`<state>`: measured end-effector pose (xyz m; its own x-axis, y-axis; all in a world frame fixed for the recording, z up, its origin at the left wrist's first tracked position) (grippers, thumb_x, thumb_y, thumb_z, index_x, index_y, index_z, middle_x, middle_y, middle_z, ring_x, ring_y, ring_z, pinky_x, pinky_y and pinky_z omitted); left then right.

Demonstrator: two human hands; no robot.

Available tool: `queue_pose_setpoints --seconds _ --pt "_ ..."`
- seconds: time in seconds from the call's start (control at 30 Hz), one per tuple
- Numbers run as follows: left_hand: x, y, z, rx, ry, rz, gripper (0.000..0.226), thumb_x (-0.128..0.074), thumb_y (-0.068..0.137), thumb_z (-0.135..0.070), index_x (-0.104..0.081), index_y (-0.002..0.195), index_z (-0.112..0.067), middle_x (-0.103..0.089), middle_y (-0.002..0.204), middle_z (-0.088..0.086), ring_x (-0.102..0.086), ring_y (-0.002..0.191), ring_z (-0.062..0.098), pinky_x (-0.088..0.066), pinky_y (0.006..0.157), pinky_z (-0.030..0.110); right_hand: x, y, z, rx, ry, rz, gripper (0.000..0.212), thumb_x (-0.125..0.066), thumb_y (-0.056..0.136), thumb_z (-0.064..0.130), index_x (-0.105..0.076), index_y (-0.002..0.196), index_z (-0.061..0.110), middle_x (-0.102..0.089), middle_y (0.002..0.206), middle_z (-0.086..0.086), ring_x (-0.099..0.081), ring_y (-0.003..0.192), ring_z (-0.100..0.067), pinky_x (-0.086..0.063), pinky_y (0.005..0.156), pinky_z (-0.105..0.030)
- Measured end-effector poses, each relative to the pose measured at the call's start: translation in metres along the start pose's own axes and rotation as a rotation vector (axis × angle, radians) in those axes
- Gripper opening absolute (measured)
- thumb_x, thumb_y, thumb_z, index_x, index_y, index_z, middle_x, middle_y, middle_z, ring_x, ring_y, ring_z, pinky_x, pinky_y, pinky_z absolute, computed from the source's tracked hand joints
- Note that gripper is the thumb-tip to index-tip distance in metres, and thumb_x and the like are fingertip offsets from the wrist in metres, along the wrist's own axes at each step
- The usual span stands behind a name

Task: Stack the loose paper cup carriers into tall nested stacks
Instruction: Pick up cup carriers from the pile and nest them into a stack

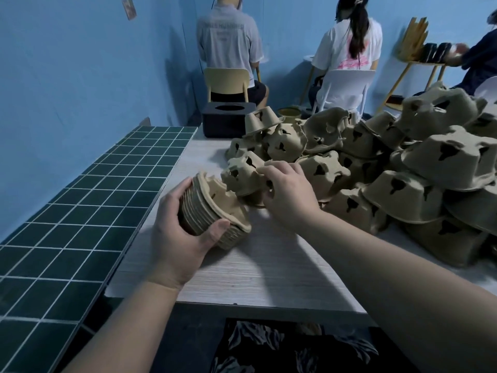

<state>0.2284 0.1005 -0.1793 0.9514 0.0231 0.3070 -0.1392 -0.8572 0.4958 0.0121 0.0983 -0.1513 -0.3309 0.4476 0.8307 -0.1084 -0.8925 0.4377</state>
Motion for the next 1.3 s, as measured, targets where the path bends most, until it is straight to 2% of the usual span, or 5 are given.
queue_pose_setpoints --seconds 0.2,0.5,0.77,1.17,1.3 --pt "0.000 0.002 0.000 -0.015 -0.046 -0.006 0.094 -0.068 0.058 -0.080 -0.041 0.136 -0.036 -0.051 0.134 -0.012 -0.050 0.124 0.002 -0.043 0.099 0.015 -0.002 0.003 -0.009 0.022 0.011 -0.109 0.027 -0.058 0.085 0.005 -0.070 0.107 0.015 -0.066 0.112 -0.003 -0.050 0.105 -0.029 -0.038 0.085 -0.030" --pt "0.001 -0.001 -0.001 -0.009 -0.007 -0.005 0.095 -0.071 0.059 -0.066 -0.043 0.141 -0.025 -0.052 0.136 -0.005 -0.050 0.124 0.008 -0.044 0.101 0.026 0.013 -0.006 -0.015 0.066 0.121 -0.303 0.015 -0.067 0.078 0.002 -0.072 0.089 0.011 -0.068 0.088 -0.004 -0.059 0.084 -0.027 -0.044 0.071 -0.031" --pt "-0.002 -0.002 -0.002 -0.035 -0.034 -0.011 0.097 -0.070 0.054 -0.080 -0.043 0.135 -0.034 -0.052 0.129 -0.014 -0.050 0.122 0.002 -0.041 0.101 0.020 0.056 -0.014 -0.009 -0.162 0.550 -0.400 0.018 -0.065 0.085 0.009 -0.072 0.090 0.025 -0.066 0.075 0.013 -0.065 0.073 -0.015 -0.056 0.073 -0.036" --pt "-0.002 -0.005 -0.007 -0.078 0.002 0.052 0.096 -0.067 0.057 -0.081 -0.045 0.136 -0.031 -0.054 0.130 -0.012 -0.052 0.122 0.005 -0.047 0.103 0.037 0.064 -0.028 0.005 -0.196 0.626 -0.232 0.009 -0.070 0.085 0.010 -0.067 0.088 0.018 -0.060 0.072 0.010 -0.054 0.063 0.005 -0.049 0.066 -0.018" --pt "-0.002 -0.005 -0.007 -0.076 0.011 0.058 0.100 -0.064 0.056 -0.085 -0.045 0.137 -0.029 -0.052 0.129 -0.016 -0.050 0.121 -0.003 -0.042 0.101 0.021 0.052 -0.039 0.010 -0.173 0.526 -0.133 0.023 -0.073 0.082 0.020 -0.068 0.104 0.025 -0.062 0.106 0.013 -0.062 0.083 0.003 -0.054 0.083 -0.027"
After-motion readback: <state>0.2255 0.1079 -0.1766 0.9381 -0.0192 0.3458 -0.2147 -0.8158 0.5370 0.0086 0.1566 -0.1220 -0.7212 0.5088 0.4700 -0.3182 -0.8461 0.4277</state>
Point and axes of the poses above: each hand's wrist, its own y-axis towards the middle knuckle, its own x-axis out of the back of the hand, z = x × y, the point moved 1 cm from there along y, towards the middle knuckle
